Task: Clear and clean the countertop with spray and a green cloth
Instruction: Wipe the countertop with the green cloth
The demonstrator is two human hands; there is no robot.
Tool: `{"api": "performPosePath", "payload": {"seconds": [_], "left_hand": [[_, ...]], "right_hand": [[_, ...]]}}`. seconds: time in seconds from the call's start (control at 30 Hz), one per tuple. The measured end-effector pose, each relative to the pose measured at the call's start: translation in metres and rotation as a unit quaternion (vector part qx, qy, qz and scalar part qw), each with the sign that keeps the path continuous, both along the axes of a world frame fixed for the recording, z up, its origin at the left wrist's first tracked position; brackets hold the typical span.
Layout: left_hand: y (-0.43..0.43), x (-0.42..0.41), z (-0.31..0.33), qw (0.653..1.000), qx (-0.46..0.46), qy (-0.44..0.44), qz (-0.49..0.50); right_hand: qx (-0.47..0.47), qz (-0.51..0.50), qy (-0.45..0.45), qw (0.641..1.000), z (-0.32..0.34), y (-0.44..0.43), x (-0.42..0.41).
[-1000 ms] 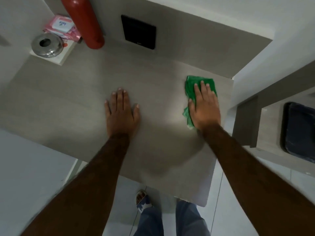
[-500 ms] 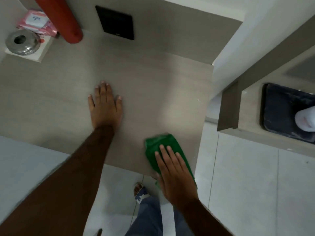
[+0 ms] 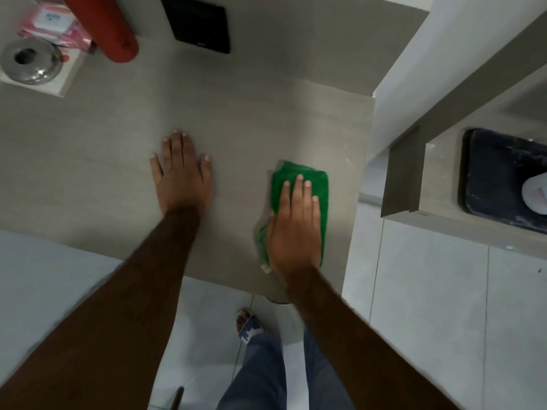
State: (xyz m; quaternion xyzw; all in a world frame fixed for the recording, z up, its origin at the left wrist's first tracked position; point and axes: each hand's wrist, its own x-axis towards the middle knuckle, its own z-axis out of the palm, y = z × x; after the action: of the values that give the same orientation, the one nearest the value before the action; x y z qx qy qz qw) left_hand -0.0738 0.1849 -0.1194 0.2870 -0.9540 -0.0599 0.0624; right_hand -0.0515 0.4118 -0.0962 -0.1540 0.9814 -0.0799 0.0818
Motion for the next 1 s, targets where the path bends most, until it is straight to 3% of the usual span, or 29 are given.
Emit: {"api": "performPosePath", "payload": {"seconds": [0.2, 0.4, 0.6, 0.77, 0.9, 1.0], "left_hand": [[-0.002, 0.0, 0.004, 1.0, 0.011, -0.007, -0.005], [-0.001, 0.0, 0.005, 1.0, 0.011, -0.002, -0.006], [-0.002, 0.0, 0.0, 1.0, -0.006, 0.012, -0.003], [-0.002, 0.0, -0.004, 1.0, -0.017, 0.017, 0.002], [0.0, 0.0, -0.002, 1.0, -0.019, 0.009, 0.002], [0.003, -0.001, 0.002, 1.0, -0.014, 0.006, 0.002]], "right_hand": [[0.012, 0.193, -0.002, 0.981, -0.005, 0.052, 0.081], [0.008, 0.098, -0.011, 0.995, -0.005, 0.094, 0.044], [-0.015, -0.044, 0.017, 0.999, 0.001, 0.062, -0.107], [0.007, -0.102, 0.028, 0.994, 0.001, 0.025, -0.213], [0.023, -0.102, 0.032, 0.994, 0.003, 0.013, -0.215], [0.005, -0.025, 0.007, 1.0, 0.008, 0.008, -0.159]]}}
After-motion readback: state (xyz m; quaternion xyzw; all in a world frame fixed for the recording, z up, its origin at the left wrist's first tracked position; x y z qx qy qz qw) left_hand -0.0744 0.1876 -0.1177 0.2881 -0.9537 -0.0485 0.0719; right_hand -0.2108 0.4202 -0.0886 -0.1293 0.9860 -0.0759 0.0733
